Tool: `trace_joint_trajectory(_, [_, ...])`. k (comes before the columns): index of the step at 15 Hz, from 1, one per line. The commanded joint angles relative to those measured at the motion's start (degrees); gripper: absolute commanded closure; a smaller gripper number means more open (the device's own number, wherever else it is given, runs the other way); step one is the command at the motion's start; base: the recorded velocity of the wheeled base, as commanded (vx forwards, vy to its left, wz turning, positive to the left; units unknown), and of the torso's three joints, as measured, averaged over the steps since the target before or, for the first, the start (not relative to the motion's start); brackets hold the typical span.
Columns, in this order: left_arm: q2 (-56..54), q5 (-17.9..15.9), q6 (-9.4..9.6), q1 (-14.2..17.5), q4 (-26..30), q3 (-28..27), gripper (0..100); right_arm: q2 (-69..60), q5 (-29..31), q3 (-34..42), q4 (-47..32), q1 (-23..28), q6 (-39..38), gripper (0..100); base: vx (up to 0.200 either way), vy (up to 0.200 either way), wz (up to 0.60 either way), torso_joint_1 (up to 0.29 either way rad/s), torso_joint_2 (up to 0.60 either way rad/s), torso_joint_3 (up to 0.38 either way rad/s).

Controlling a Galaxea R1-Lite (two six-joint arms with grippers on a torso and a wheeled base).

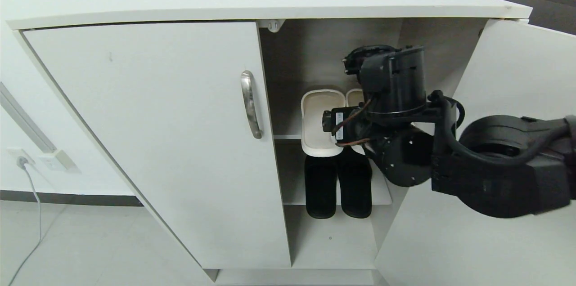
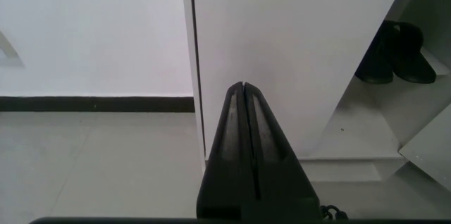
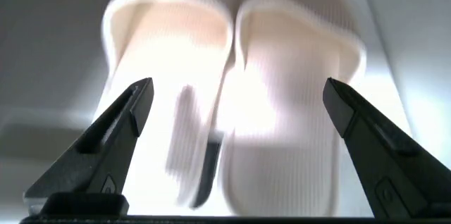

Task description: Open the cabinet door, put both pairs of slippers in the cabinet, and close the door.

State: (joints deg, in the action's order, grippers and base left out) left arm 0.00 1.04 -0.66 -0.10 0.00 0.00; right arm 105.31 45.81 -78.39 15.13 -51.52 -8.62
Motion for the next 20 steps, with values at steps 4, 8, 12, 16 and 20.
trace_joint_trajectory(4, [0.00,0.02,0.04,0.01,0.00,0.00,100,-10.30,-1.95,16.60,8.69,-5.08,-0.26,0,0.000,0.000,0.00,0.000,0.00,0.000])
trace_joint_trajectory(8, [0.00,0.02,-0.04,0.01,0.00,0.00,100,-11.62,-5.47,23.28,14.49,-5.96,0.09,100,0.000,0.000,0.00,0.000,0.00,0.000])
trace_joint_trajectory(12, [0.09,0.02,-0.04,0.01,0.00,0.00,100,-10.57,-5.47,24.07,14.67,-6.23,0.09,100,0.000,0.000,0.00,0.000,0.00,0.000])
trace_joint_trajectory(16, [0.00,0.02,0.04,0.01,0.00,0.00,100,-9.87,-5.56,24.42,14.67,-6.23,-0.08,100,0.000,0.000,0.00,0.000,0.00,0.000])
trace_joint_trajectory(20, [0.00,0.02,0.04,0.01,0.00,0.00,100,-9.69,-5.47,24.60,15.02,-6.23,0.01,100,0.000,0.000,0.00,0.000,0.00,0.000])
